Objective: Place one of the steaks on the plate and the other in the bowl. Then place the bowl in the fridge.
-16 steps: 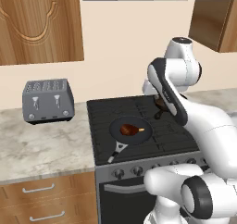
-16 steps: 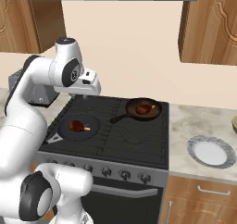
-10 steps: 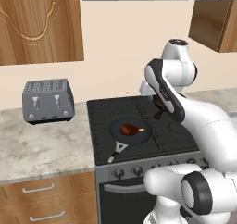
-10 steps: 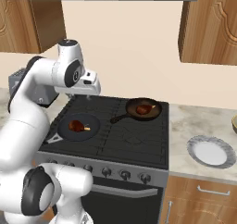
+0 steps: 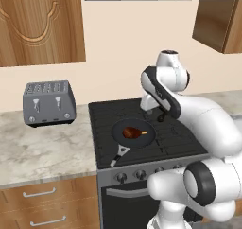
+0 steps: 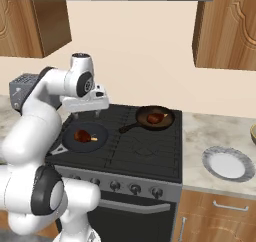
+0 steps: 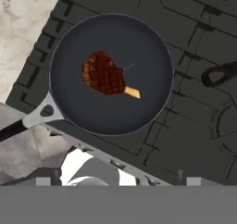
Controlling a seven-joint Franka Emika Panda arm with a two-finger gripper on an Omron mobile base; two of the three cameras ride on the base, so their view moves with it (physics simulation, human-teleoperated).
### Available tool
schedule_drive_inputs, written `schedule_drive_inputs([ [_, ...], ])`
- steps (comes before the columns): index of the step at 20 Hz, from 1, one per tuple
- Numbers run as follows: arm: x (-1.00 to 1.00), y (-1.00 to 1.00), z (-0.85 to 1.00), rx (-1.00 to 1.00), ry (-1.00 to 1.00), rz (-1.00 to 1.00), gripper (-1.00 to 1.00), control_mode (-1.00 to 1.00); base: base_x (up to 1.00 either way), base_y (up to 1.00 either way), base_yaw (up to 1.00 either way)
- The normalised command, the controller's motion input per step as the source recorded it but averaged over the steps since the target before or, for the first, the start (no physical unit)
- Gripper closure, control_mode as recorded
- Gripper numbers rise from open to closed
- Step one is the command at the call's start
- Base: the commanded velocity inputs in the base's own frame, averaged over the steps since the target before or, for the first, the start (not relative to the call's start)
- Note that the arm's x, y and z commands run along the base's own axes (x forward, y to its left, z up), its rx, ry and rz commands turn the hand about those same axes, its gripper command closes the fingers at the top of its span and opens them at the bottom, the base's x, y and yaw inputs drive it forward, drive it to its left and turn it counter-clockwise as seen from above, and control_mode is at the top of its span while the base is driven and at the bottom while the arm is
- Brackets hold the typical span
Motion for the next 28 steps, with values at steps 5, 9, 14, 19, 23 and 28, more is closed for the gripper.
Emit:
schedule_drive_inputs([
  [5,0.06,0.15,-0.40,-0.06,0.03,0.29,-1.00,-1.00,0.00,0.00,0.00],
  [9,0.07,0.76,-0.19,-0.08,0.03,0.31,-1.00,-1.00,0.00,0.00,0.00],
  [14,0.08,0.32,-0.29,-0.05,0.05,0.15,-1.00,-1.00,0.00,0.00,0.00],
  [19,0.54,-0.04,-0.33,0.01,0.02,0.13,-1.00,-1.00,0.00,0.00,0.00],
  [23,0.43,0.00,-0.39,0.01,0.05,0.15,-1.00,-1.00,0.00,0.00,0.00],
  [28,0.22,0.14,-0.41,0.03,0.03,0.23,-1.00,-1.00,0.00,0.00,0.00],
])
